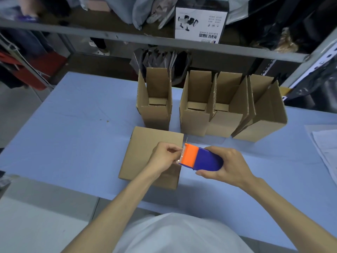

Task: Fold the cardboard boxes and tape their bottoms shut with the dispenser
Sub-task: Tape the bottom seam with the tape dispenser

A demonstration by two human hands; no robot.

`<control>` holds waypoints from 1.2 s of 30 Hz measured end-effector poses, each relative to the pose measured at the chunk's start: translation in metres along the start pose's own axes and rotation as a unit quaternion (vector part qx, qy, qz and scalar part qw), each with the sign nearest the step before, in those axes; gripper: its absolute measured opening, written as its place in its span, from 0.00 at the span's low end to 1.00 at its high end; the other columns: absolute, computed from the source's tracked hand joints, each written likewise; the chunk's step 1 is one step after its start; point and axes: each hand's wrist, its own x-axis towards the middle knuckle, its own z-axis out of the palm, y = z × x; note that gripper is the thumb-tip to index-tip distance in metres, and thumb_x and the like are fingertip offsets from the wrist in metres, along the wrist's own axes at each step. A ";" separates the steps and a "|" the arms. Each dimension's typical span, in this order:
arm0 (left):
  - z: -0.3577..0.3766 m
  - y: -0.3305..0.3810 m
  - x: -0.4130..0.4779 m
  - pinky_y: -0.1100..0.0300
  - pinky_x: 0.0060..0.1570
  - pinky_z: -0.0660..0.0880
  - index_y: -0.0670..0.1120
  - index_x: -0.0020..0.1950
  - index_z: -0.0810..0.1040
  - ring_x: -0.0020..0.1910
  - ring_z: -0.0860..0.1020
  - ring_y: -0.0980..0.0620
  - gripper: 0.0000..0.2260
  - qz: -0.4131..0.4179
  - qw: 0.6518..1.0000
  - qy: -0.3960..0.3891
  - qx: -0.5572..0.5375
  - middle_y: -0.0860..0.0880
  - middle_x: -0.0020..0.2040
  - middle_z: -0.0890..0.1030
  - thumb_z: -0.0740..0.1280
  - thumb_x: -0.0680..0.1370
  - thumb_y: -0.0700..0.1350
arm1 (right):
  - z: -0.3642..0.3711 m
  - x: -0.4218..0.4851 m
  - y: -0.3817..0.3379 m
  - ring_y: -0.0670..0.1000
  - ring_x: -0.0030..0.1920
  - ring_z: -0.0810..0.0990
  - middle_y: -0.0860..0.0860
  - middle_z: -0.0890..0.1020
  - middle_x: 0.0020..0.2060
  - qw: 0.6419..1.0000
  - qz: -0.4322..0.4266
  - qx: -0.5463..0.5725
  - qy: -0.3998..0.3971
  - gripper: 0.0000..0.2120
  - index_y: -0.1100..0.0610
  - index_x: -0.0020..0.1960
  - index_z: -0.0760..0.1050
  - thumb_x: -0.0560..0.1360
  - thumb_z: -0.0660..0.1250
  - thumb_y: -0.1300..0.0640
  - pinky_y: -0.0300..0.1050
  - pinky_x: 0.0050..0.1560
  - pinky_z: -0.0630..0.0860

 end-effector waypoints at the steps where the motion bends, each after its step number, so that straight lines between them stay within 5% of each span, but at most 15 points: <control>1: 0.000 0.000 0.000 0.52 0.49 0.80 0.40 0.50 0.84 0.47 0.83 0.45 0.07 0.000 1.000 0.006 0.006 0.44 0.45 0.85 0.68 0.78 0.42 | 0.001 0.001 0.000 0.45 0.40 0.78 0.43 0.82 0.44 1.000 0.000 0.001 -0.001 0.32 0.50 0.55 0.77 0.60 0.70 0.30 0.34 0.37 0.74; 8: -0.002 -0.001 0.009 0.55 0.44 0.81 0.47 0.38 0.80 0.43 0.84 0.46 0.06 -0.029 0.997 0.074 0.023 0.44 0.39 0.84 0.73 0.74 0.41 | 0.004 0.006 0.002 0.37 0.35 0.74 0.37 0.76 0.38 0.999 0.020 -0.005 -0.026 0.28 0.48 0.53 0.76 0.61 0.73 0.32 0.28 0.34 0.65; 15: -0.033 -0.008 0.020 0.63 0.37 0.75 0.47 0.36 0.81 0.36 0.81 0.53 0.06 -0.023 0.984 0.155 0.087 0.51 0.34 0.82 0.76 0.70 0.42 | -0.010 -0.007 0.027 0.45 0.39 0.78 0.40 0.80 0.40 0.996 0.047 -0.040 -0.071 0.27 0.48 0.51 0.75 0.61 0.73 0.32 0.37 0.36 0.75; 22: -0.022 -0.021 0.025 0.59 0.40 0.77 0.49 0.36 0.80 0.36 0.81 0.52 0.07 -0.024 0.981 0.149 0.119 0.49 0.33 0.82 0.76 0.71 0.46 | -0.016 -0.002 0.049 0.41 0.31 0.74 0.38 0.75 0.30 0.988 0.074 -0.102 -0.093 0.21 0.45 0.44 0.74 0.61 0.71 0.32 0.35 0.30 0.64; 29: -0.016 -0.025 0.028 0.57 0.42 0.78 0.47 0.40 0.81 0.36 0.79 0.54 0.05 -0.009 0.978 0.138 0.154 0.53 0.30 0.79 0.76 0.70 0.45 | -0.011 0.008 0.060 0.48 0.37 0.77 0.45 0.81 0.37 0.978 0.084 -0.140 -0.128 0.27 0.49 0.47 0.75 0.61 0.67 0.29 0.45 0.37 0.77; 36: -0.012 -0.030 0.027 0.59 0.42 0.77 0.50 0.38 0.79 0.38 0.80 0.55 0.07 0.000 0.969 0.149 0.198 0.55 0.31 0.80 0.76 0.69 0.46 | 0.000 0.012 0.063 0.49 0.39 0.77 0.45 0.81 0.39 0.976 0.083 -0.148 -0.138 0.26 0.49 0.48 0.74 0.62 0.69 0.30 0.43 0.38 0.76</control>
